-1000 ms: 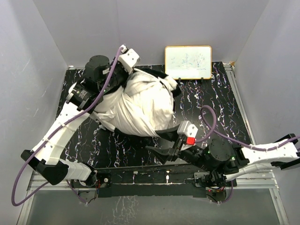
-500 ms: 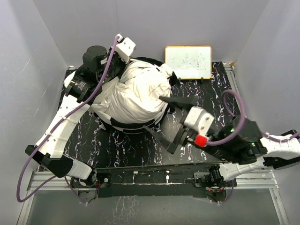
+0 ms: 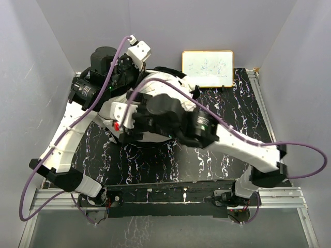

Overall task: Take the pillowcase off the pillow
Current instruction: Remove the pillow from the pillowcase.

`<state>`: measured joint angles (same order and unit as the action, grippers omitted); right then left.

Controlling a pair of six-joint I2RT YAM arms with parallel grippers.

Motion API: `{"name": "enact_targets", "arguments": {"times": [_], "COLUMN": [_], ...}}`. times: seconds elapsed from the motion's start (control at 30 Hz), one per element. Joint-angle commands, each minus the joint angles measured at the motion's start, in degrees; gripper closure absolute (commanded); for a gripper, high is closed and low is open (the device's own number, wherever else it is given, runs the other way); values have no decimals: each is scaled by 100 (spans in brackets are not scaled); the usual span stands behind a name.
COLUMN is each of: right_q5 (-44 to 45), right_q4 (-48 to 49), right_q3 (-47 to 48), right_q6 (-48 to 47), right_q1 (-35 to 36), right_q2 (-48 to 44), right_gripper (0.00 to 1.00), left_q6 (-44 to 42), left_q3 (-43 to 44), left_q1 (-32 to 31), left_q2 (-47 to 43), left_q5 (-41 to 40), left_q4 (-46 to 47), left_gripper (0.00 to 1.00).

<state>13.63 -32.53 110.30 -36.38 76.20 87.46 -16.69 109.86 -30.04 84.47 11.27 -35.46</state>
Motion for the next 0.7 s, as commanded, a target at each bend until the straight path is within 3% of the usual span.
{"name": "enact_targets", "arguments": {"times": [0.0,0.07,0.17,0.33,0.53,0.6,0.67], "right_q5": [-1480,-1698,-1496,-860,-978,-989,-905], "right_q4": [-1836,-2419,-2542,-1866,-1831,-1792,-1597], "right_q3": [1535,1859,1446,401,-73,-197,-347], "right_q6": [310,437,535,541,560,606,717], "right_q1": [-814,-1021,-1245,-1543,-2057,-2143,-2242], "right_q2": [476,711,614,129,-22,82,211], "right_gripper": [9,9,11,15,18,28,45], "left_q6": [46,19,-37,-98,-161,-217,-269], "left_q3": [-114,-140,-92,-66,-44,25,239], "left_q1": [61,61,62,60,61,61,64], "left_q2": [167,144,155,114,-31,-82,-112], "left_q5": [-33,-53,-114,-85,-47,-39,7], "left_q4": [-846,-812,-780,-806,-787,-738,-740], "left_gripper": [100,100,100,100,100,100,100]}}
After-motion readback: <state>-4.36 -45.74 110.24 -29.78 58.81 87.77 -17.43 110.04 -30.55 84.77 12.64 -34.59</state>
